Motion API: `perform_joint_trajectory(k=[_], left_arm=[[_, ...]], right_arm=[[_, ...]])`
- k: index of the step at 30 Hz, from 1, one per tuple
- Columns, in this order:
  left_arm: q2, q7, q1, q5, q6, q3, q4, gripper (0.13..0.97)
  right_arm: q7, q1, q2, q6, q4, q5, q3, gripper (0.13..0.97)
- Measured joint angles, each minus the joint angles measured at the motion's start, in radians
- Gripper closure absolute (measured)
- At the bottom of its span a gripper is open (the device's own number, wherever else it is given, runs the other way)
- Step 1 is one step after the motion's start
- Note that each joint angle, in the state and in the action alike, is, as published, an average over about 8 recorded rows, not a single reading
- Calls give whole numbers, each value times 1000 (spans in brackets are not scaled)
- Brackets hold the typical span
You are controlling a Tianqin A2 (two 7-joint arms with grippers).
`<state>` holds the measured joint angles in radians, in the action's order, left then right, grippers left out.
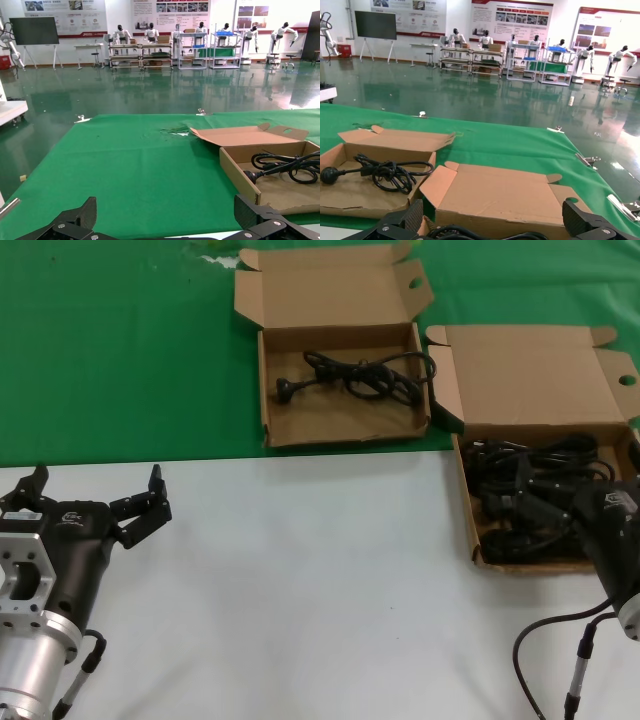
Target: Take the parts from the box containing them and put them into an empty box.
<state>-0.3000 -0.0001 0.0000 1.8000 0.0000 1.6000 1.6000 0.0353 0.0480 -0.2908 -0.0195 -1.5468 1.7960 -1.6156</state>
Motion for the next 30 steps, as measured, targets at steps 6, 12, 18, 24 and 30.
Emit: perform_joint_trajectory(k=[6, 12, 18, 24, 30], left_arm=[[0, 0, 0, 0, 0, 0, 0, 132], [0, 0, 0, 0, 0, 0, 0, 132], [0, 0, 0, 0, 0, 0, 0, 132], [0, 0, 0, 0, 0, 0, 0, 132], [0, 0, 0, 0, 0, 0, 0, 132]], right_arm=[[0, 0, 0, 0, 0, 0, 0, 129], [0, 0, 0, 0, 0, 0, 0, 129], [0, 0, 0, 0, 0, 0, 0, 129], [0, 0, 0, 0, 0, 0, 0, 129], [0, 0, 0, 0, 0, 0, 0, 129]])
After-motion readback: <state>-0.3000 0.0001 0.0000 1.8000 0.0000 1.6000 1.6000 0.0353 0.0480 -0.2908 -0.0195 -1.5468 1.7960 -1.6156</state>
